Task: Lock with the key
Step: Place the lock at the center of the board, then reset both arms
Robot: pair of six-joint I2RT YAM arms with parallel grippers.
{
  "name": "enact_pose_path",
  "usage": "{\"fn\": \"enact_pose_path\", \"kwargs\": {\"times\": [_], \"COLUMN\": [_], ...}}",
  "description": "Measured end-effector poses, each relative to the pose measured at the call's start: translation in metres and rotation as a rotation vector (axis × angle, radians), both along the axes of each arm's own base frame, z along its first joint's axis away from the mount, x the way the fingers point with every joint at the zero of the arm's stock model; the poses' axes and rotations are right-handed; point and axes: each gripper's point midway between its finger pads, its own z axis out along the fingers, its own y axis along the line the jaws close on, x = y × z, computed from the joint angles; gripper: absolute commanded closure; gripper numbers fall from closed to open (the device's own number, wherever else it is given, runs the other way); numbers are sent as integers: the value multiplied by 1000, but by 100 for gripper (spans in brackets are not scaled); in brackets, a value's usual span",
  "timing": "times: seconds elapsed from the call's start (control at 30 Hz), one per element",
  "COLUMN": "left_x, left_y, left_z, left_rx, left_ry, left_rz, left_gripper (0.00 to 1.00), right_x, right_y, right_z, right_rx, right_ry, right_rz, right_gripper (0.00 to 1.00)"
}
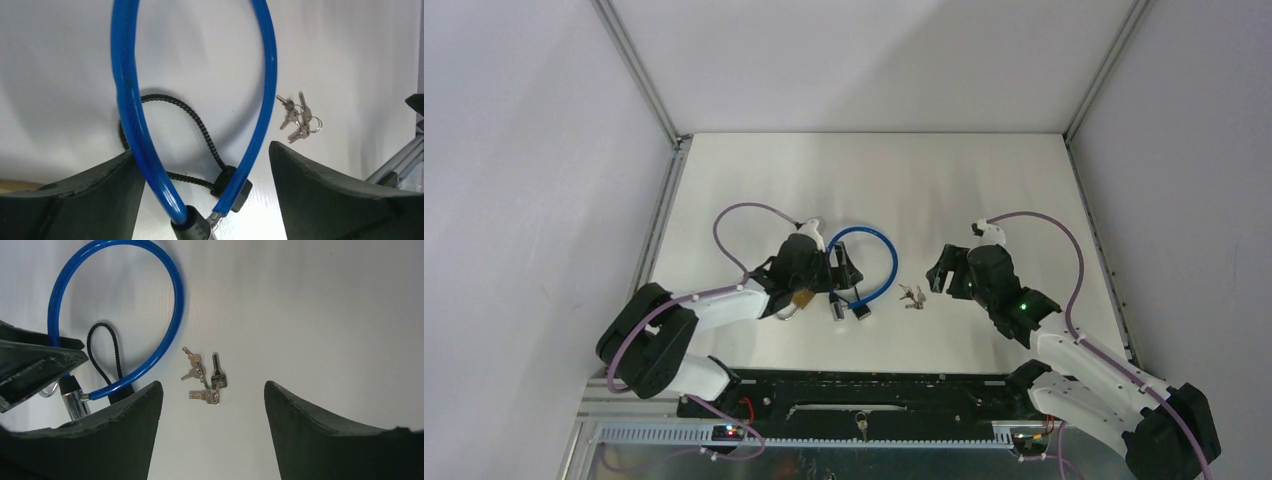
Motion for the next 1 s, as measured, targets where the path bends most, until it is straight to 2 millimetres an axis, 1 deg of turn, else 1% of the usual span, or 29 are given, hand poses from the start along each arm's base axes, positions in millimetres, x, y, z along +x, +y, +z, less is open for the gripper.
{"fn": "enact_pose_path", "kwargs": {"times": [0.03,0.07,0.23,0.3,0.37,0.43,0.47,0.57,0.7,0.77,0.87,0.93,1.0], "left_x": [1,3,15,19,23,28,32,36,30,23,14,9,5], "left_y": [3,8,38,56,73,93,105,137,175,190,205,215,222], "left_z": [0,0,11,18,26,36,45,73,108,120,130,132,133], "left_rx": [7,13,64,104,141,191,215,253,270,283,315,357,391], "left_ry": [2,3,-33,-51,-65,-80,-93,-143,-216,-244,-263,-255,-243], "left_rz": [12,26,123,173,224,288,329,433,558,600,643,665,681], "left_gripper": [3,1,0,0,0,0,0,0,0,0,0,0,0], "right_x": [0,0,-3,-1,4,11,15,22,25,23,21,20,19], "right_y": [-1,-2,-12,-15,-17,-18,-19,-22,-31,-36,-46,-54,-64], "right_z": [-1,-3,-17,-19,-18,-13,-10,-2,2,3,9,18,31], "right_rx": [1,-4,-63,-89,-114,-127,-126,-106,-61,-45,-15,6,22], "right_ry": [5,13,87,126,165,188,197,216,250,272,282,264,222], "right_rz": [-8,-13,-43,-55,-71,-81,-85,-90,-91,-89,-100,-120,-153], "right_gripper": [23,23,17,14,11,5,1,1,1,0,1,1,1]}}
